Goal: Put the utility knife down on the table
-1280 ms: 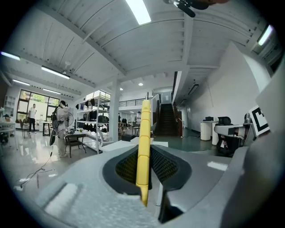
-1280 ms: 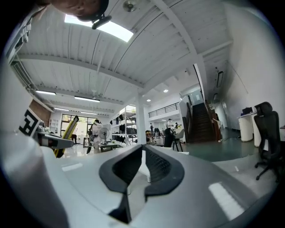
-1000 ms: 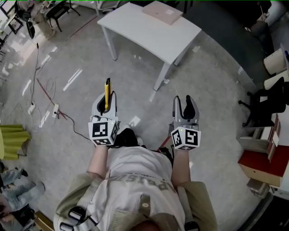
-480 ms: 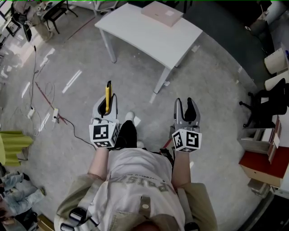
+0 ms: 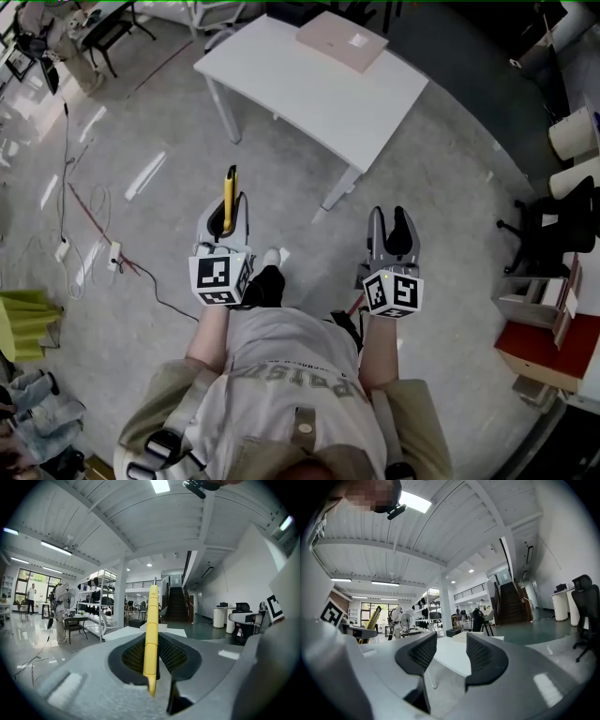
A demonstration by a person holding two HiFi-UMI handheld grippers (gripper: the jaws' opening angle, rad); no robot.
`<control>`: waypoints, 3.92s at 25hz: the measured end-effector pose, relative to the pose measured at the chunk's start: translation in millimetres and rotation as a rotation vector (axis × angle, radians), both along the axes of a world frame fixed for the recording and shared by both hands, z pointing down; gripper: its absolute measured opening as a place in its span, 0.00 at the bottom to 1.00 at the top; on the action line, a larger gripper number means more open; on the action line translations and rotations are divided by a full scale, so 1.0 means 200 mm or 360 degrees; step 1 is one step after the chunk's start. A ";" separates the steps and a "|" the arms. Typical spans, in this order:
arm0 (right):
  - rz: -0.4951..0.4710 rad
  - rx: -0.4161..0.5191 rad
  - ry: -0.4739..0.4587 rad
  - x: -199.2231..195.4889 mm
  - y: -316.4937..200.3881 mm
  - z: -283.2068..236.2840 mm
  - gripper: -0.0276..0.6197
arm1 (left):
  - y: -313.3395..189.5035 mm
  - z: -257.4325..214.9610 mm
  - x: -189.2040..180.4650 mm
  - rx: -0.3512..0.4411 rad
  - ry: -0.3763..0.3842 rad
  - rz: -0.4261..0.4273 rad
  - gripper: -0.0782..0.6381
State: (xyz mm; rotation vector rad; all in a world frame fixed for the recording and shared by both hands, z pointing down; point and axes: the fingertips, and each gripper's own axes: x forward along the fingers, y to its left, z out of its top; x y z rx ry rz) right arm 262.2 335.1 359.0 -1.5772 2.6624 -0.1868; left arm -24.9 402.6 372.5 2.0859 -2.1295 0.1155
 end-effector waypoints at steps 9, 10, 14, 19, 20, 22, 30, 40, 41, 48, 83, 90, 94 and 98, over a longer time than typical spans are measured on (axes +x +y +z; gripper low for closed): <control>0.0050 -0.0013 0.0016 -0.24 -0.34 -0.01 0.33 | -0.45 -0.01 -0.23 -0.0009 0.0009 0.0094 0.20; 0.0056 -0.0013 0.0011 -0.26 -0.38 -0.01 0.32 | -0.50 -0.02 -0.26 -0.0005 0.0006 0.0106 0.20; 0.0088 -0.0015 -0.0006 -0.35 -0.52 0.00 0.32 | -0.66 -0.04 -0.35 0.0003 -0.0016 0.0155 0.20; 0.0128 -0.0042 -0.0009 -0.46 -0.64 0.04 0.32 | -0.80 0.00 -0.48 -0.0026 -0.0007 0.0181 0.20; 0.0131 -0.0047 -0.0003 -0.48 -0.66 0.04 0.32 | -0.82 0.01 -0.50 -0.0033 0.0003 0.0180 0.20; 0.0141 -0.0064 0.0007 -0.49 -0.69 0.06 0.33 | -0.86 0.04 -0.52 -0.0049 0.0022 0.0185 0.20; 0.0199 -0.0157 0.0007 -0.51 -0.78 0.16 0.32 | -0.97 0.18 -0.55 -0.0161 0.0058 0.0234 0.20; 0.0177 -0.0203 0.0013 -0.57 -1.01 0.24 0.33 | -1.14 0.26 -0.62 -0.0201 0.0079 0.0189 0.20; 0.0176 -0.0205 0.0011 -0.57 -1.04 0.24 0.32 | -1.16 0.26 -0.63 -0.0202 0.0074 0.0185 0.20; 0.0186 -0.0181 -0.0005 -0.58 -1.30 0.22 0.33 | -1.44 0.23 -0.68 -0.0173 0.0054 0.0169 0.20; -0.0077 -0.0312 0.0186 -0.64 -2.20 0.38 0.33 | -2.55 0.49 -0.17 -0.0530 -0.0216 0.0959 0.20; -0.0143 -0.0384 0.0261 -0.73 -2.25 0.46 0.33 | -2.60 0.63 -0.11 -0.0694 -0.0380 0.1288 0.20; -0.0249 -0.0421 0.0296 -0.81 -2.26 0.50 0.33 | -2.58 0.75 -0.11 -0.0793 -0.0482 0.1473 0.20; -0.0417 -0.0452 0.0448 -0.91 -2.24 0.54 0.33 | -2.56 0.81 -0.11 -0.0852 -0.0639 0.1645 0.20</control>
